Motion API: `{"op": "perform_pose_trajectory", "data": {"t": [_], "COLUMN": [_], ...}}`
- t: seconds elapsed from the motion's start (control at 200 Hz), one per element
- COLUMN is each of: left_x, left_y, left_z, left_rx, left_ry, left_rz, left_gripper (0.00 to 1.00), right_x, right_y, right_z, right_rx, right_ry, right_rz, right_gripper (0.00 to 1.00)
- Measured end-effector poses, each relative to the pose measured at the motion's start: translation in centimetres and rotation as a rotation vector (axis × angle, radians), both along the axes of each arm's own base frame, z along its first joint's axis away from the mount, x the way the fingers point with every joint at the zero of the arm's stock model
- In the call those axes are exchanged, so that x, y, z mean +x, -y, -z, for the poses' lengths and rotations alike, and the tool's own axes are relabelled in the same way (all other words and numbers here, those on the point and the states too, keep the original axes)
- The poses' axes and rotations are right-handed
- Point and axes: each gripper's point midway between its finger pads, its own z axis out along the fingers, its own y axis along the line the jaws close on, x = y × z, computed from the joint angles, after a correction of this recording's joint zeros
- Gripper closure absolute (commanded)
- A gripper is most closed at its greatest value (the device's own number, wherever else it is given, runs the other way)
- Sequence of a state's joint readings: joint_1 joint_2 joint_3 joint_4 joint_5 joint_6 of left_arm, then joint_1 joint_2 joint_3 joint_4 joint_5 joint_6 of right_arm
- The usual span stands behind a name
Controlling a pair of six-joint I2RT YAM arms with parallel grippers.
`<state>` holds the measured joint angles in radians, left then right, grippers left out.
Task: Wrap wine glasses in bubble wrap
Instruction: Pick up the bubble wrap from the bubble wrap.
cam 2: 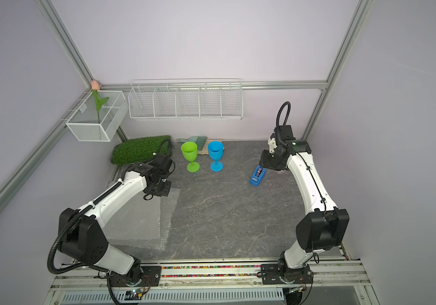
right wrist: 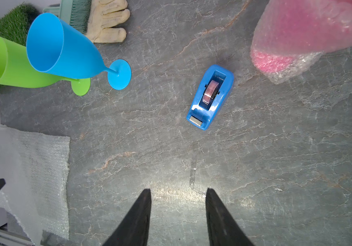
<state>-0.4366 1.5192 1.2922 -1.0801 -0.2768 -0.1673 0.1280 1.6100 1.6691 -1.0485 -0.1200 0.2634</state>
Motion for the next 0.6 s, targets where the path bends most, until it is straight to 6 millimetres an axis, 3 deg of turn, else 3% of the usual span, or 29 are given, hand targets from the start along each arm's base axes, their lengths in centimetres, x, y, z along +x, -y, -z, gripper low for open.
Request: {"op": "perform_pose_trajectory", "data": {"t": [0.13,0.3,0.42,0.6], "left_x": [-0.4,-1.0,-1.6,-2.2], "left_y": [0.8,4.7,9.2,18.5], "left_z": [-2.5,-5.2,-6.2,-5.6], "left_rx": [-0.072,-0.298,-0.451,-0.657], "left_ry": [0.025,0.037,0.025,-0.048], "left_rz": [0.011,0.054,0.111,0.208], "left_gripper": [1.0,1.0,1.0,1.0], "right_x": [-0.3,-0.5,-0.7,-1.2], "right_y": [-0.3,-0.4,-0.5,-0.5], "right_z": [0.2,0.2,0.6,1.9], "right_rx": [0.0,-0.002,-0.004,-0.006], "right_ry": [-0.005,-0.005,-0.011,-0.036], "right_rz": [-0.006,-0.011,-0.012,-0.011], "right_gripper": [0.55,0.56,0.56,0.56]}}
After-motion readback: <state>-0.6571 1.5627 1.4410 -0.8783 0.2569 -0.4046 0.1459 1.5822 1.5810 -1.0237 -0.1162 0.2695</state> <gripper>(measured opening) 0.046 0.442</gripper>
